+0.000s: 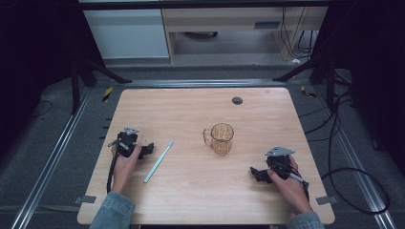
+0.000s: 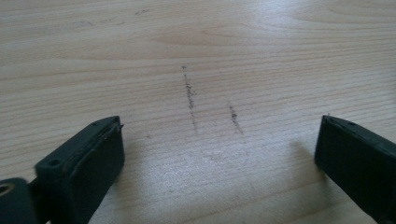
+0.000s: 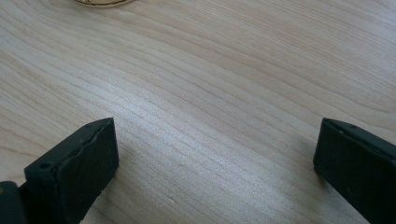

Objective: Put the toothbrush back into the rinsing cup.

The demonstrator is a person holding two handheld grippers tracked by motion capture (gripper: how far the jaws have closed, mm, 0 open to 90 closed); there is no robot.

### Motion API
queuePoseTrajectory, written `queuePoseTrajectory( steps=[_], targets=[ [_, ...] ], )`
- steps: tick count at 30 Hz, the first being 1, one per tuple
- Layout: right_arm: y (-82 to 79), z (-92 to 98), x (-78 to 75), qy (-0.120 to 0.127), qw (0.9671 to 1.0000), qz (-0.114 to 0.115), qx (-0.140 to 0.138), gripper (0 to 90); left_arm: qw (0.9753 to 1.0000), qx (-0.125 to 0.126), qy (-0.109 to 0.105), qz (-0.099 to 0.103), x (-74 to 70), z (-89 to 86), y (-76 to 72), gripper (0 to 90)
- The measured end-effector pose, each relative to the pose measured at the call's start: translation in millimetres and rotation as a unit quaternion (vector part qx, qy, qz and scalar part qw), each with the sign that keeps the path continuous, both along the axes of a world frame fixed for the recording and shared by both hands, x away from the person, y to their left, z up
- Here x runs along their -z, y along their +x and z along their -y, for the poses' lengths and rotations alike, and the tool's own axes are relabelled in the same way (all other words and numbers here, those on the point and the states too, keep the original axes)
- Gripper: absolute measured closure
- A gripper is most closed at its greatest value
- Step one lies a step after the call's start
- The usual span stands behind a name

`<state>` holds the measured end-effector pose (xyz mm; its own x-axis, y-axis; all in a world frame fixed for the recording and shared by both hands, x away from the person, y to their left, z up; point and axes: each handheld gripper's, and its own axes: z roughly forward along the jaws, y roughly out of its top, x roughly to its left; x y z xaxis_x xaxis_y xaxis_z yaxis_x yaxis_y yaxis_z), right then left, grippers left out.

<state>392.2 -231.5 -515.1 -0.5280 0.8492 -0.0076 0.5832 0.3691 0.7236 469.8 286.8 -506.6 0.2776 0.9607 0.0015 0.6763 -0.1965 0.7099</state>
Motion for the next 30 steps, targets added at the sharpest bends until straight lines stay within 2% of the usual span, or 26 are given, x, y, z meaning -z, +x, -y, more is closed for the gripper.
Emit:
queuePoseTrajectory(
  steps=[2, 4, 6, 7, 8, 9, 13, 15, 17, 19, 20, 21, 22, 23, 24, 26, 27, 28, 30],
  targets=[
    [0.0, 0.0, 0.0, 0.000, 1.0000, 0.000, 0.000, 0.4, 0.9998, 0.006, -0.018, -0.002, -4.7, 0.7, -2.9, 3.9],
    [0.0, 0.0, 0.0, 0.000, 1.0000, 0.000, 0.000, 0.4, 0.9998, 0.010, -0.017, 0.002, -8.1, 2.3, -5.4, 3.9],
    [0.0, 0.0, 0.0, 0.000, 1.0000, 0.000, 0.000, 0.4, 0.9997, 0.026, 0.000, 0.005, -20.4, 7.3, -12.2, 3.8],
    [0.0, 0.0, 0.0, 0.000, 1.0000, 0.000, 0.000, 0.4, 0.9997, 0.026, 0.000, 0.005, -20.4, 7.3, -12.2, 3.8],
    [0.0, 0.0, 0.0, 0.000, 1.0000, 0.000, 0.000, 0.4, 0.9995, 0.031, -0.009, 0.008, -30.7, 9.0, -17.4, 3.8],
    [0.0, -0.2, 0.0, 0.000, 1.0000, 0.000, 0.002, 0.4, 0.9995, 0.031, -0.009, 0.008, -30.7, 9.0, -17.4, 3.9],
    [-0.1, -1.7, -0.1, 0.002, 0.9999, -0.001, 0.010, 0.4, 0.9985, 0.054, -0.009, 0.006, -49.4, 12.2, -28.1, 4.5],
    [-0.2, -1.6, -0.1, 0.002, 1.0000, -0.001, 0.010, 0.4, 0.9979, 0.064, -0.004, 0.001, -54.5, 13.7, -33.7, 5.1],
    [0.1, -1.7, 0.0, 0.001, 0.9999, 0.000, 0.011, 0.4, 0.9965, 0.081, -0.002, -0.019, -58.6, 15.3, -37.5, 7.3],
    [0.1, -1.6, 0.0, 0.001, 0.9999, 0.000, 0.011, 0.4, 0.9957, 0.083, 0.009, -0.039, -60.7, 17.2, -37.8, 7.4],
    [0.1, -1.6, 0.0, 0.001, 0.9999, 0.000, 0.011, 0.4, 0.9957, 0.083, 0.009, -0.039, -60.7, 17.2, -37.8, 8.5],
    [0.2, -1.4, 0.0, 0.000, 1.0000, 0.000, 0.010, 0.4, 0.9945, 0.084, 0.019, -0.060, -63.7, 19.6, -38.1, 9.7],
    [0.1, -1.3, -0.1, 0.000, 1.0000, 0.000, 0.010, 0.5, 0.9933, 0.090, 0.017, -0.070, -64.7, 21.5, -37.7, 10.1],
    [0.1, -1.3, -0.1, 0.000, 1.0000, 0.000, 0.010, 0.5, 0.9933, 0.090, 0.017, -0.070, -64.7, 21.5, -37.7, 10.4],
    [0.6, -0.8, 0.3, 0.000, 1.0000, 0.003, 0.008, 0.7, 0.9913, 0.097, 0.021, -0.087, -66.0, 26.3, -36.2, 10.5],
    [0.4, -0.9, 0.2, -0.001, 1.0000, 0.002, 0.009, 0.7, 0.9880, 0.111, 0.043, -0.099, -68.8, 33.3, -34.5, 10.3],
    [0.4, -0.9, 0.2, -0.001, 1.0000, 0.002, 0.009, 0.7, 0.9880, 0.111, 0.043, -0.099, -68.8, 33.3, -34.5, 10.3],
    [0.4, -0.9, 0.2, -0.001, 1.0000, 0.002, 0.009, 0.7, 0.9850, 0.122, 0.058, -0.107, -71.7, 40.1, -34.8, 10.3],
    [-0.5, -1.7, -0.9, 0.007, 0.9999, -0.007, 0.013, 0.7, 0.9823, 0.129, 0.068, -0.117, -73.2, 46.2, -34.0, 10.4]
  ],
)
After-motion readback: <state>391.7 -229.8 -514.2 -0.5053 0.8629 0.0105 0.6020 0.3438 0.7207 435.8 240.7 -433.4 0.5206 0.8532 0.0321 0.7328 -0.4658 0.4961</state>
